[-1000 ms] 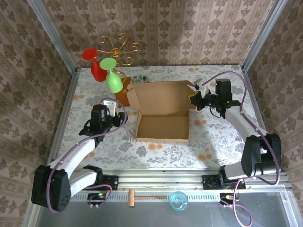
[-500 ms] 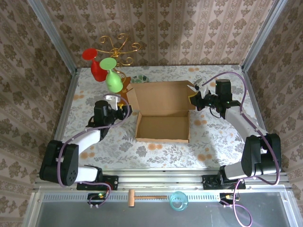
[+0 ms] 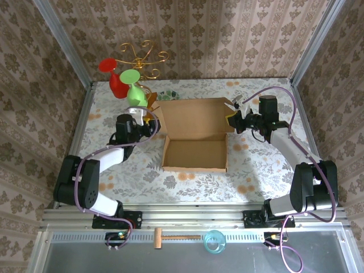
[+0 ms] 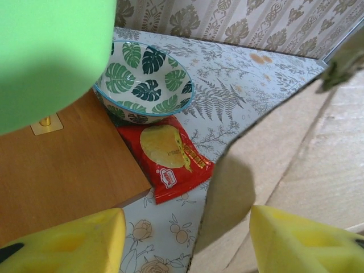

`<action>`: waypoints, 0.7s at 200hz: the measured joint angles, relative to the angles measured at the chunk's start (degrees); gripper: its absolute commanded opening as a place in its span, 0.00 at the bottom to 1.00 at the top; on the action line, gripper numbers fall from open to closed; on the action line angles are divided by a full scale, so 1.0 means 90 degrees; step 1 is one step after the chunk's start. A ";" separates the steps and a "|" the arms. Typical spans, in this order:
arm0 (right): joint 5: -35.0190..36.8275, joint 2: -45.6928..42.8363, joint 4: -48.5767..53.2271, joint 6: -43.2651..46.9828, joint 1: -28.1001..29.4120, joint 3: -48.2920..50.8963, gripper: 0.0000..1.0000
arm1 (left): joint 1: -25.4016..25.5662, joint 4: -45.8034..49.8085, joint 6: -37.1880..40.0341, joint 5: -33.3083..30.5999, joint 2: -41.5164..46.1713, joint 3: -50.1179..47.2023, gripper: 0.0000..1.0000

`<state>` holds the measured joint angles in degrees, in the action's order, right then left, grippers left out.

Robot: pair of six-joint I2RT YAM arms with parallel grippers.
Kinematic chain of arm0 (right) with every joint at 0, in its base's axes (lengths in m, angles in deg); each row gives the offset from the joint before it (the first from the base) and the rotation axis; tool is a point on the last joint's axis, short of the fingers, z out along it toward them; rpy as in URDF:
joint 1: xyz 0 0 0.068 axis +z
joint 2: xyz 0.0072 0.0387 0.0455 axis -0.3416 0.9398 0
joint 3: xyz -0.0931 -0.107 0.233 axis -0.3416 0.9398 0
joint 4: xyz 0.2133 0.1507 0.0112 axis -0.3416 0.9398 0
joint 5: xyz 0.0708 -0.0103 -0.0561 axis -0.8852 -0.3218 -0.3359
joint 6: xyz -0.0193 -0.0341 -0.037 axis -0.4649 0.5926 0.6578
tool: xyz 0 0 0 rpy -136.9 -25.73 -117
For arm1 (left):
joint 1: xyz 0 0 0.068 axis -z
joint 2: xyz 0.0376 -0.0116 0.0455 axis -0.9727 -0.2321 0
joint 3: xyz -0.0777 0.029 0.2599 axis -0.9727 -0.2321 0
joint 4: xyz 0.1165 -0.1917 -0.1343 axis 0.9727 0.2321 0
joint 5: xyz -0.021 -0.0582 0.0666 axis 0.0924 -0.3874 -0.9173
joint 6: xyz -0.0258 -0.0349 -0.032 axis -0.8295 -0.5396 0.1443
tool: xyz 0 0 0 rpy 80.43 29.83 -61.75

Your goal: Fold the paper box

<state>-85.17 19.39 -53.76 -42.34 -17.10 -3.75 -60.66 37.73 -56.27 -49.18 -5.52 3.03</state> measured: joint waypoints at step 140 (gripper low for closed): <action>0.0027 -0.0002 0.0000 -0.0005 0.0000 0.0039 0.00 | 0.0406 -0.0073 -0.0168 -0.0138 -0.0146 0.0359 0.25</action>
<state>-84.93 19.37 -53.76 -42.38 -17.10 -3.40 -57.01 37.08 -57.78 -50.43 -6.84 6.27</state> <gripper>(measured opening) 0.060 0.312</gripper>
